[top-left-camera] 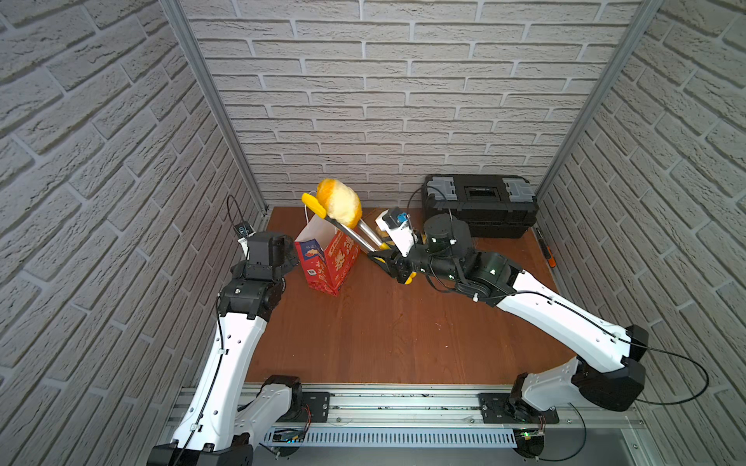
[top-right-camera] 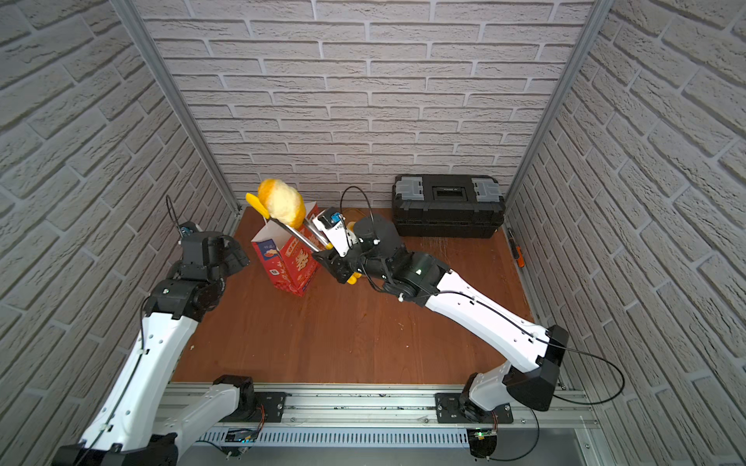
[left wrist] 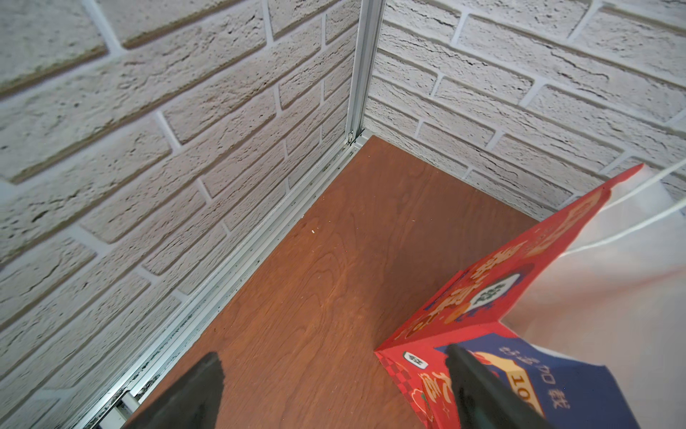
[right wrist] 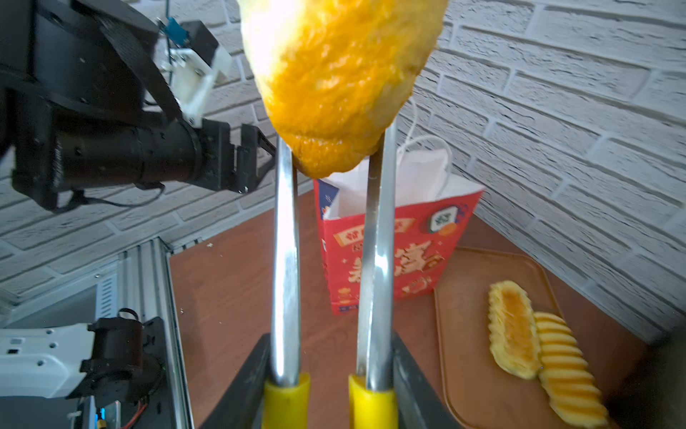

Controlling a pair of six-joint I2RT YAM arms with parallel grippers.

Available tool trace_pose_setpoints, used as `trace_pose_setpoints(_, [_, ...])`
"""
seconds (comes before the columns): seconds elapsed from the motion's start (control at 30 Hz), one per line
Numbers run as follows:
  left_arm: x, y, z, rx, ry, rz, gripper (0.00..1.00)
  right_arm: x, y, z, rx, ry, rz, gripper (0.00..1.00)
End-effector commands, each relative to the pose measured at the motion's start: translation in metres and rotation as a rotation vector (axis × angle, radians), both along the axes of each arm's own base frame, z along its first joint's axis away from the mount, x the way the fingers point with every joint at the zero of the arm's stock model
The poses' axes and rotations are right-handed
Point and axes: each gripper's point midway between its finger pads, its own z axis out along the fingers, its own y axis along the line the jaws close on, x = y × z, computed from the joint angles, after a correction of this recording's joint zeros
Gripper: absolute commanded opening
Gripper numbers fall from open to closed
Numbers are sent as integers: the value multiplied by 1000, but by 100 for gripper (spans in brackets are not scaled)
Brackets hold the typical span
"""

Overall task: Pack bread into a paper bag
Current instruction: Place the fake bread in the paper bag.

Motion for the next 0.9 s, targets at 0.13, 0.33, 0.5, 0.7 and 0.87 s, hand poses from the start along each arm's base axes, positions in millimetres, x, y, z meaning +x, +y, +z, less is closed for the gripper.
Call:
trace_pose_setpoints(0.13, [-12,12,11,33,-14,34,96,0,66,54,264,12,197,26])
trace_pose_setpoints(0.33, [-18,19,6,37,-3,57,97,28,75,39,376,117,120,26])
trace_pose_setpoints(0.5, [-20,22,4,42,7,63,98,50,61,13,395,180,25,27])
trace_pose_setpoints(0.7, [-17,21,-1,32,15,62,97,63,52,-14,333,214,-64,27])
trace_pose_setpoints(0.87, [-15,21,-4,28,22,61,98,66,44,-24,309,230,-108,27])
